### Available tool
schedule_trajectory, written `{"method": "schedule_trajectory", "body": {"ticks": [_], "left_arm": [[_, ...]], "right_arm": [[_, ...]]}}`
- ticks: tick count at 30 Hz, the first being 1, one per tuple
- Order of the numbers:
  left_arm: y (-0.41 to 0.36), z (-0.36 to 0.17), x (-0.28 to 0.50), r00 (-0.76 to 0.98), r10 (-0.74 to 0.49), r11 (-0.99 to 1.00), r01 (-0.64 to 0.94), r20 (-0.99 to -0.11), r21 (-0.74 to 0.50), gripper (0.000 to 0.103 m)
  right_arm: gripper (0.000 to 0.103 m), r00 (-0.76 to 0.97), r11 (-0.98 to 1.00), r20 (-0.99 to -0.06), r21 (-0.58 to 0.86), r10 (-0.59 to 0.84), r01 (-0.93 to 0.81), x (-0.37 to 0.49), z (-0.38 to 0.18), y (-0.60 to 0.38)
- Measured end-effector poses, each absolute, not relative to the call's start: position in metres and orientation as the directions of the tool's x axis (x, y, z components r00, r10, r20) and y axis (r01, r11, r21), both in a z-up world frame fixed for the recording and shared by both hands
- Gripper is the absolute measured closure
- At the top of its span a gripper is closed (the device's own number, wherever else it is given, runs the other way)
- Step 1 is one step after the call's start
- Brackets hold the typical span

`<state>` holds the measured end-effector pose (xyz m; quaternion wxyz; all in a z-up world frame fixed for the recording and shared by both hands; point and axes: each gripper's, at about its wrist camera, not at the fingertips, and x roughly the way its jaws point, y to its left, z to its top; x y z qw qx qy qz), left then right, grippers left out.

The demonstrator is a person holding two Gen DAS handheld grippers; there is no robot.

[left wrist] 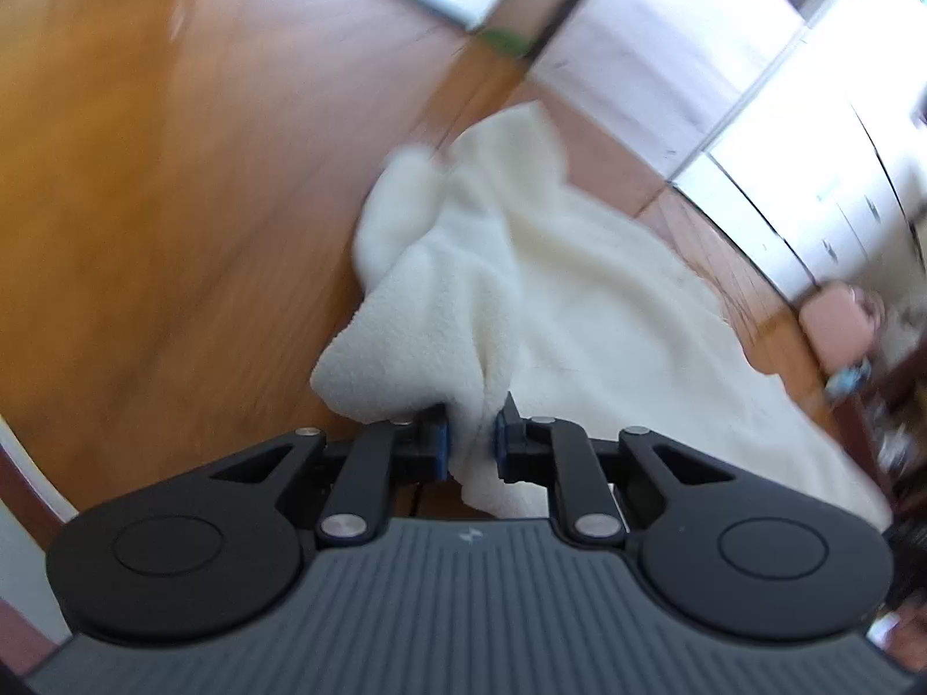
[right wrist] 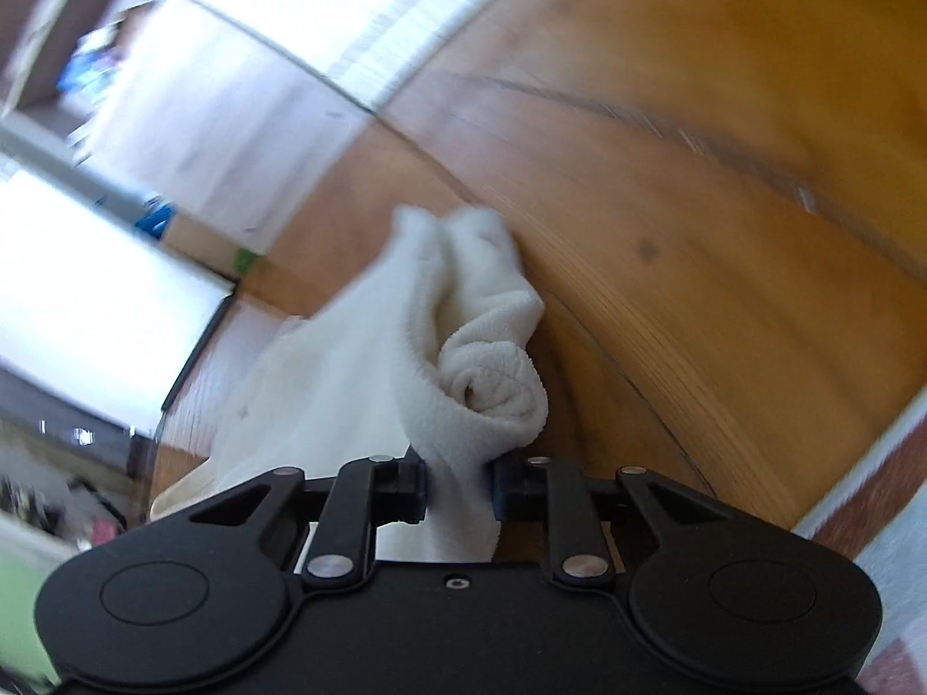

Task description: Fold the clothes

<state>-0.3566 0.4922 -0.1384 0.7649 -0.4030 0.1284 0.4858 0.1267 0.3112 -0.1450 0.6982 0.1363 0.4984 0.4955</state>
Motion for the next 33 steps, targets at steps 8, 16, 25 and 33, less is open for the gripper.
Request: {"method": "schedule_trajectory", "body": {"ticks": [8,16,25,33], "left_arm": [[0.452,-0.120,-0.359,0.509,0.613,0.270,-0.854,-0.604,-0.445,0.090],[0.420,-0.097,-0.400,0.495,0.499,0.197,-0.864,-0.712,-0.463,0.091],[0.367,-0.094,-0.406,0.506,0.447,0.302,-0.862,-0.737,-0.408,0.091],[0.355,-0.113,-0.432,0.455,0.331,0.163,-0.891,-0.827,-0.424,0.091]], "right_arm": [[0.081,0.041,0.484,-0.633,0.547,0.773,-0.683,0.107,-0.133,0.275],[0.081,0.012,0.432,-0.593,0.572,0.805,-0.698,0.088,-0.092,0.234],[0.082,0.060,0.525,-0.735,0.423,0.676,-0.739,0.078,-0.112,0.189],[0.081,0.092,0.475,-0.761,0.300,0.642,-0.827,0.072,-0.072,0.185]]}}
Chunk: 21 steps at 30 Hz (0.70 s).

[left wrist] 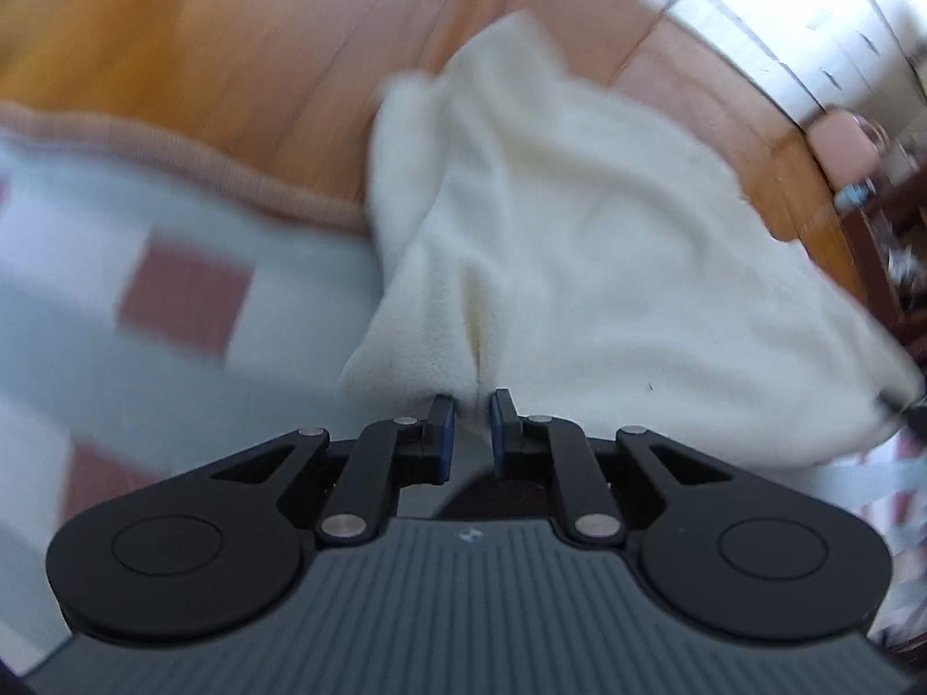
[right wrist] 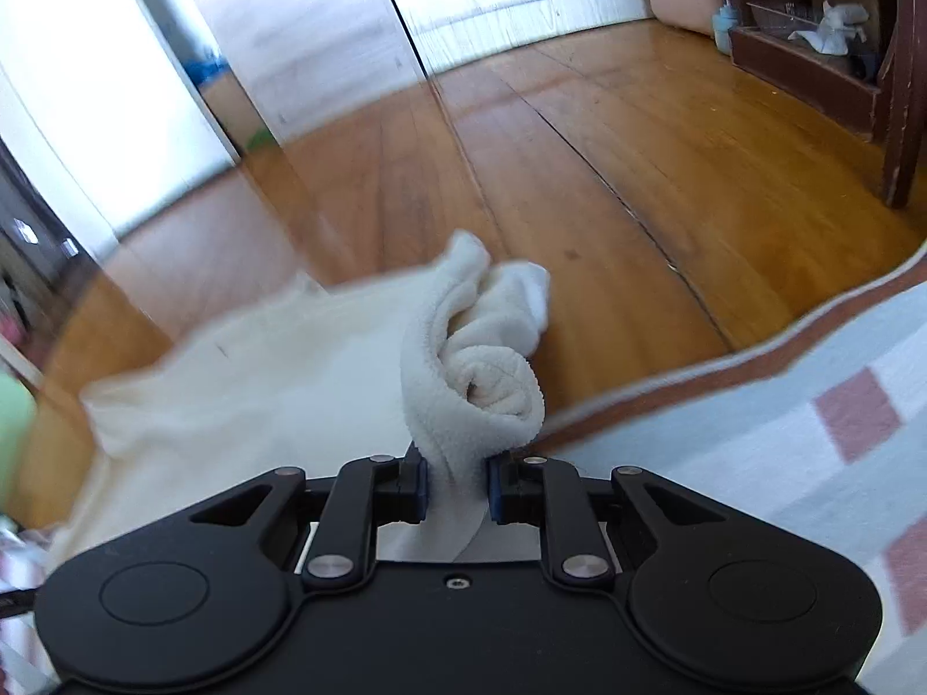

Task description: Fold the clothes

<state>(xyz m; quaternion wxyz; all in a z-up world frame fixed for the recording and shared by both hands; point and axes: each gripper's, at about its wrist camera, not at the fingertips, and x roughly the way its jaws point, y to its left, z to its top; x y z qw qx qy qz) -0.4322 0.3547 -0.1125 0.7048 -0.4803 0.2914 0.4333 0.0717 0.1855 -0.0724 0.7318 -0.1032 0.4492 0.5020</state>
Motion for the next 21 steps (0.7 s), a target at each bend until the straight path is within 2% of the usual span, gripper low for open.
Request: {"method": "schedule_trajectory", "body": {"ticks": [2,3,5,7,9,11,12,13,15,17,18,19,21], "left_arm": [[0.351,-0.111,-0.444,0.441,0.356,0.159,-0.897,-0.824,-0.412,0.091],[0.343,-0.104,-0.449,0.425,0.396,0.187,-0.905,-0.814,-0.381,0.092],[0.330,-0.086,-0.455,0.405,0.484,0.238,-0.914,-0.776,-0.329,0.091],[0.325,-0.071,-0.457,0.405,0.568,0.249,-0.914,-0.716,-0.319,0.091],[0.334,-0.070,-0.447,0.377,0.610,0.218,-0.925,-0.697,-0.310,0.091],[0.342,-0.073,-0.435,0.368,0.614,0.214,-0.929,-0.698,-0.302,0.091],[0.342,-0.074,-0.430,0.368,0.609,0.221,-0.929,-0.702,-0.295,0.091],[0.343,-0.074,-0.422,0.360,0.607,0.242,-0.933,-0.709,-0.267,0.091],[0.346,-0.073,-0.407,0.345,0.602,0.282,-0.936,-0.720,-0.212,0.089],[0.363,-0.070,-0.393,0.364,0.584,0.321,-0.925,-0.725,-0.206,0.087],[0.372,-0.069,-0.385,0.373,0.575,0.340,-0.918,-0.728,-0.202,0.086],[0.381,-0.067,-0.378,0.381,0.568,0.358,-0.912,-0.730,-0.198,0.081],[0.398,-0.063,-0.362,0.366,0.584,0.383,-0.911,-0.724,-0.151,0.073]], "right_arm": [[0.077,0.096,0.521,-0.826,0.256,0.555,-0.814,0.077,-0.092,0.188],[0.075,0.081,0.555,-0.840,0.278,0.536,-0.784,0.084,-0.098,0.188],[0.074,0.056,0.592,-0.836,0.338,0.546,-0.731,0.094,-0.099,0.185],[0.069,0.068,0.589,-0.843,0.314,0.534,-0.745,0.094,-0.093,0.187],[0.056,0.137,0.570,-0.864,0.193,0.484,-0.799,0.085,-0.088,0.191],[0.054,0.304,0.567,-0.864,-0.026,0.402,-0.823,0.073,-0.086,0.195],[0.052,0.426,0.564,-0.838,-0.180,0.340,-0.806,0.068,-0.088,0.197],[0.052,0.498,0.553,-0.808,-0.270,0.315,-0.788,0.065,-0.089,0.198],[0.052,0.481,0.536,-0.792,-0.238,0.376,-0.810,0.066,-0.085,0.194],[0.053,0.341,0.528,-0.795,-0.031,0.501,-0.849,0.074,-0.073,0.194],[0.054,0.288,0.491,-0.784,0.024,0.550,-0.871,0.075,-0.067,0.203],[0.054,0.253,0.438,-0.767,0.041,0.590,-0.898,0.073,-0.061,0.214],[0.055,0.235,0.303,-0.725,-0.038,0.648,-0.952,0.064,-0.048,0.247]]}}
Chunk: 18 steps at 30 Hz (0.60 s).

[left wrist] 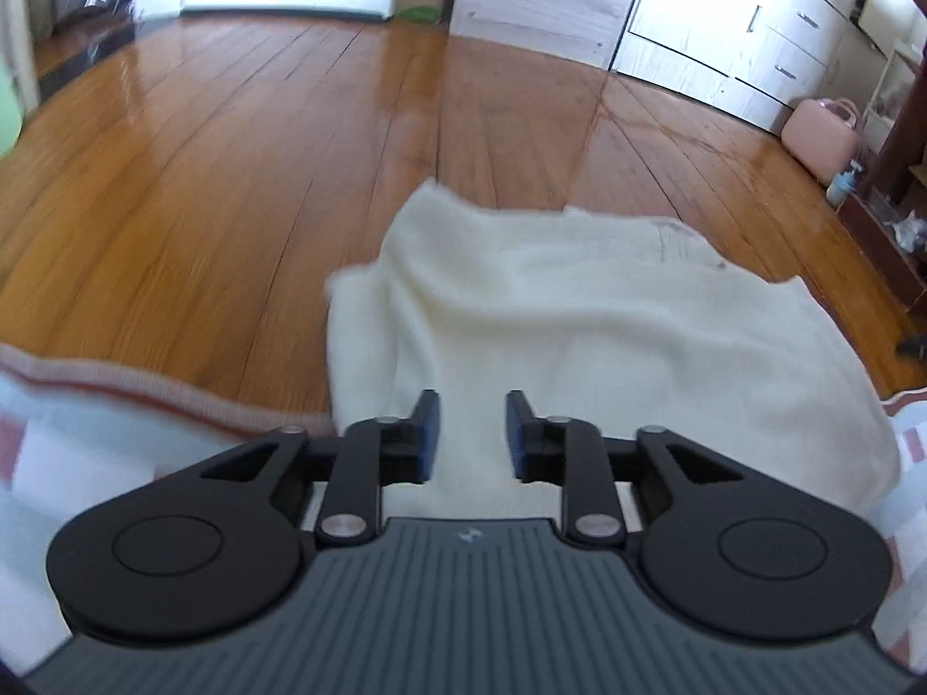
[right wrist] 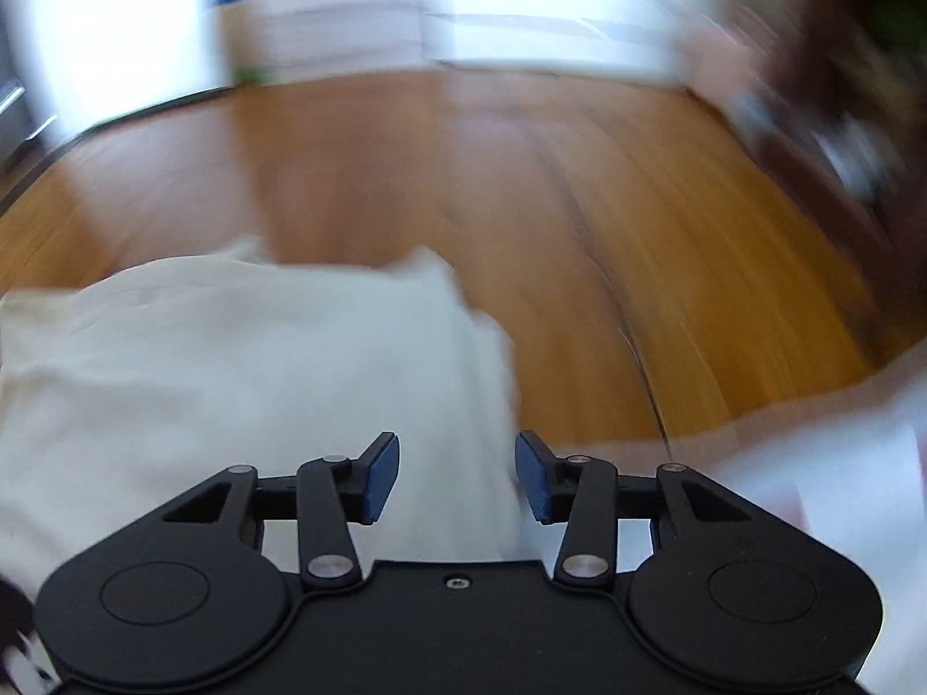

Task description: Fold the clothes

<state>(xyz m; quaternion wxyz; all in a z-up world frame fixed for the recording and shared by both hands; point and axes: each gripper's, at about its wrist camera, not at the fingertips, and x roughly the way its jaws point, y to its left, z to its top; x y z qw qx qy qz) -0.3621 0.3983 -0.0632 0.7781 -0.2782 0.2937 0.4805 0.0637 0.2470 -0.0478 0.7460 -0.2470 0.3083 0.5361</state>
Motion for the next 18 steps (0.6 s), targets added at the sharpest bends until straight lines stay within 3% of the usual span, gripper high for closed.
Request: {"method": "schedule_trajectory", "body": {"ticks": [2,4,6,8,9,12,15,18], "left_arm": [[0.417,-0.059,-0.346,0.340,0.611,0.400,-0.912,-0.715,-0.091,0.064],[0.436,-0.060,-0.336,0.338,0.616,0.400,-0.912,-0.711,-0.086,0.063],[0.455,-0.072,-0.335,0.384,0.576,0.355,-0.913,-0.722,-0.202,0.062],[0.460,-0.086,-0.337,0.421,0.535,0.301,-0.905,-0.732,-0.301,0.062],[0.462,-0.093,-0.335,0.429,0.519,0.290,-0.902,-0.739,-0.320,0.063],[0.470,-0.098,-0.319,0.343,0.560,0.317,-0.930,-0.754,-0.187,0.062],[0.488,-0.095,-0.313,0.323,0.596,0.306,-0.938,-0.735,-0.164,0.060],[0.510,-0.099,-0.311,0.340,0.564,0.283,-0.936,-0.753,-0.210,0.038]], "right_arm": [[0.054,0.215,0.206,-0.684,-0.096,0.698,-0.974,0.061,-0.039,0.275],[0.053,0.130,0.134,-0.692,-0.049,0.710,-0.990,0.072,-0.040,0.302],[0.054,0.070,0.083,-0.718,-0.017,0.692,-0.996,0.080,-0.051,0.320],[0.069,0.019,0.024,-0.746,-0.005,0.665,-1.000,0.084,-0.064,0.335],[0.069,0.002,-0.013,-0.760,-0.015,0.650,-1.000,0.082,-0.069,0.337],[0.067,0.033,-0.090,-0.772,-0.116,0.635,-0.989,0.066,-0.075,0.341],[0.061,0.072,-0.144,-0.770,-0.209,0.634,-0.967,0.059,-0.073,0.343],[0.061,0.067,-0.181,-0.786,-0.224,0.615,-0.958,0.065,-0.071,0.348]]}}
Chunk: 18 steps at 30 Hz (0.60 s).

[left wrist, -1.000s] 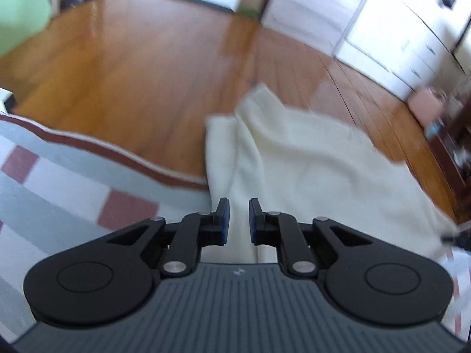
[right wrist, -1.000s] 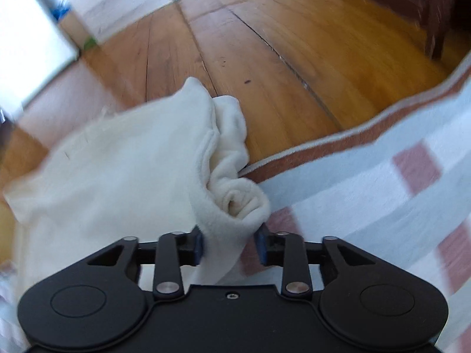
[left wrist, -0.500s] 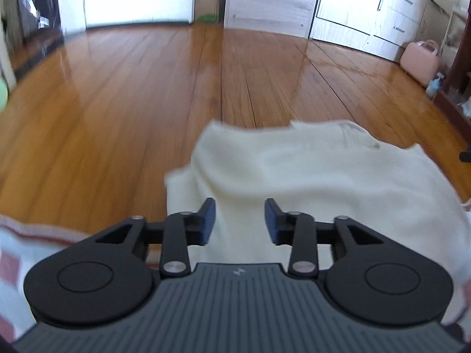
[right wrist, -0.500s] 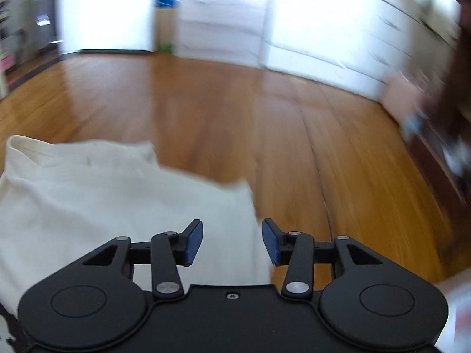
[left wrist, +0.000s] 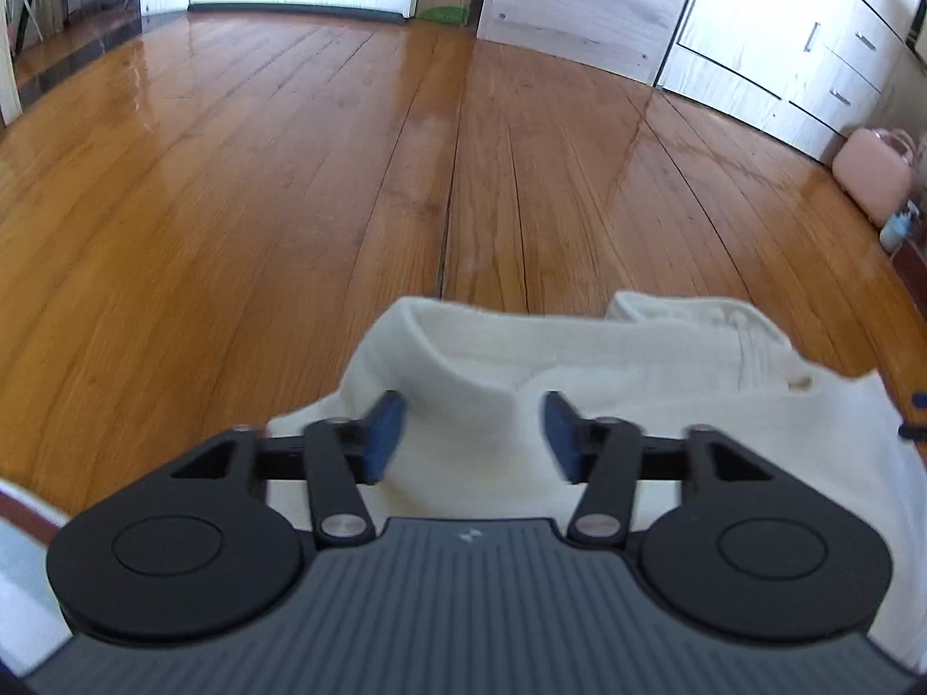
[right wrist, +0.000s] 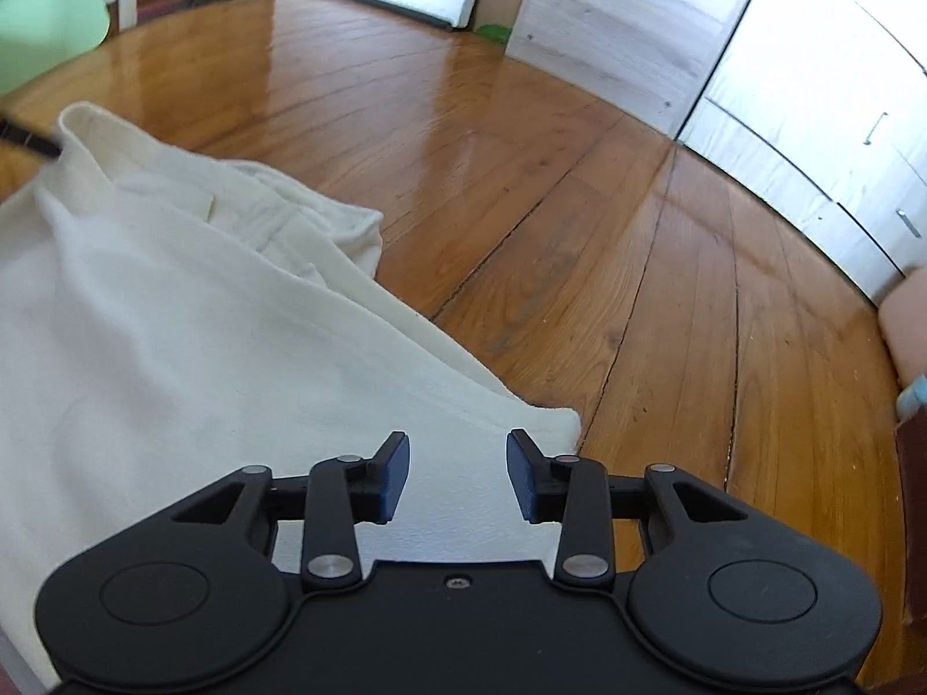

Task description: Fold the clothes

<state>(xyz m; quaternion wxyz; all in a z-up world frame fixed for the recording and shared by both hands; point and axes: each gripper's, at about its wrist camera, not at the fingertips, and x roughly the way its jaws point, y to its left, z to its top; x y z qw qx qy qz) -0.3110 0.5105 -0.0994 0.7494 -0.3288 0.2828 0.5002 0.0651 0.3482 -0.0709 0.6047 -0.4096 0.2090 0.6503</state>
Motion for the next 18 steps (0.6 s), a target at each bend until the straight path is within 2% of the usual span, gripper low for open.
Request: {"method": "schedule_trajectory", "body": {"ticks": [1,4,6,7,8,9,10,11,12,13,15,18], "left_arm": [[0.518,-0.102,-0.311,0.345,0.546,0.269,-0.935,-0.764,-0.230,0.032],[0.540,-0.117,-0.319,0.371,0.470,0.153,-0.928,-0.801,-0.339,0.032],[0.549,-0.126,-0.318,0.391,0.440,0.133,-0.919,-0.808,-0.372,0.036],[0.550,-0.127,-0.314,0.379,0.438,0.149,-0.925,-0.815,-0.350,0.044],[0.550,-0.128,-0.309,0.367,0.443,0.174,-0.930,-0.818,-0.323,0.075],[0.549,-0.129,-0.304,0.354,0.444,0.199,-0.935,-0.823,-0.295,0.095],[0.548,-0.129,-0.299,0.344,0.446,0.223,-0.937,-0.826,-0.269,0.100],[0.545,-0.127,-0.298,0.349,0.455,0.239,-0.934,-0.819,-0.265,0.100],[0.542,-0.124,-0.297,0.356,0.463,0.254,-0.931,-0.812,-0.264,0.100],[0.540,-0.119,-0.299,0.374,0.471,0.258,-0.924,-0.799,-0.280,0.100],[0.542,-0.105,-0.309,0.432,0.483,0.244,-0.902,-0.762,-0.357,0.100],[0.563,-0.094,-0.332,0.534,0.463,0.178,-0.838,-0.707,-0.516,0.100]], "right_arm": [[0.061,0.065,-0.191,-0.789,-0.226,0.611,-0.955,0.066,-0.071,0.351],[0.060,0.074,-0.152,-0.781,-0.212,0.620,-0.965,0.077,-0.077,0.365],[0.049,0.067,-0.108,-0.788,-0.167,0.612,-0.980,0.089,-0.088,0.378],[0.045,0.089,-0.084,-0.785,-0.177,0.614,-0.981,0.091,-0.094,0.383],[0.040,0.111,-0.060,-0.781,-0.187,0.615,-0.981,0.094,-0.101,0.388],[0.040,0.128,-0.040,-0.779,-0.193,0.613,-0.980,0.096,-0.107,0.392],[0.041,0.138,-0.025,-0.781,-0.193,0.609,-0.981,0.099,-0.112,0.395],[0.045,0.148,-0.011,-0.783,-0.193,0.604,-0.981,0.101,-0.118,0.398],[0.078,0.147,-0.006,-0.789,-0.187,0.596,-0.982,0.103,-0.122,0.401],[0.099,0.140,-0.012,-0.794,-0.183,0.592,-0.983,0.104,-0.125,0.402],[0.097,0.154,0.000,-0.745,-0.202,0.649,-0.979,0.102,-0.120,0.392],[0.097,0.122,0.089,-0.651,-0.084,0.749,-0.993,0.117,-0.093,0.370]]}}
